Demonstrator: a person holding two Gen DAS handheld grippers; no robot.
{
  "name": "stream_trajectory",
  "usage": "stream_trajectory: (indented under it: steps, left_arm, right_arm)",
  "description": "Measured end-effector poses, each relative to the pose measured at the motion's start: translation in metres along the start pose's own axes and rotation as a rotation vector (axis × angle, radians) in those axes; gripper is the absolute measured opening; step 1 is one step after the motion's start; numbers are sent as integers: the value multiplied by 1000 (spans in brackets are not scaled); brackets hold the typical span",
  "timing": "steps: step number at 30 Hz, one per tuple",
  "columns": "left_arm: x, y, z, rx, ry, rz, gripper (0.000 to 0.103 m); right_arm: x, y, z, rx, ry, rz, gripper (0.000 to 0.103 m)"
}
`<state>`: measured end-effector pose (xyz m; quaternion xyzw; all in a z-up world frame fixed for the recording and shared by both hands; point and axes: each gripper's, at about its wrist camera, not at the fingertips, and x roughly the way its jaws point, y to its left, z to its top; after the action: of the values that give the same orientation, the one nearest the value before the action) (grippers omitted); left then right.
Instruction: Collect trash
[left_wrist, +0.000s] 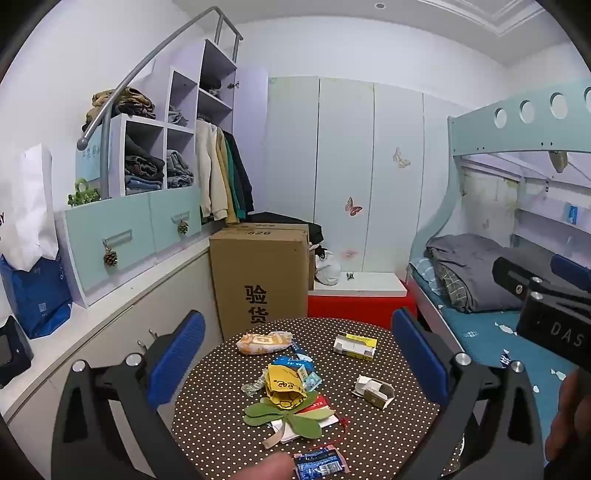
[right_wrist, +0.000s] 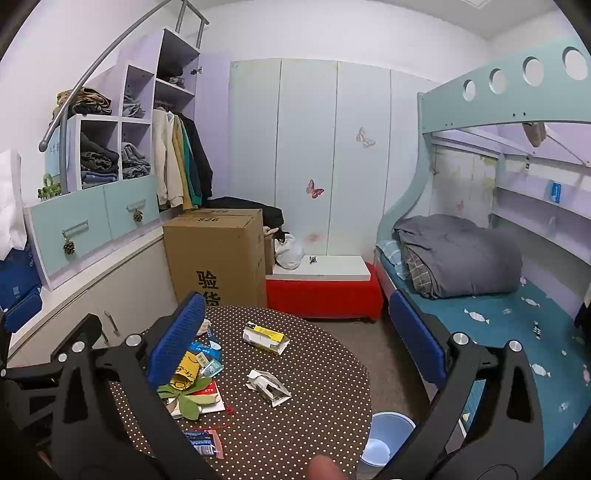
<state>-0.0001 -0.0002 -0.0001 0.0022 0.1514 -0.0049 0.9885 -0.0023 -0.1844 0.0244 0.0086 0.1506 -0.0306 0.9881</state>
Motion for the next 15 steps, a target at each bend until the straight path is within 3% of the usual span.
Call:
stream_trajectory:
  steps: [15]
  left_arm:
    - [-3, -4, 4, 13, -32, 0, 99]
  right_arm:
    - [3, -1, 1, -2, -8, -8, 98]
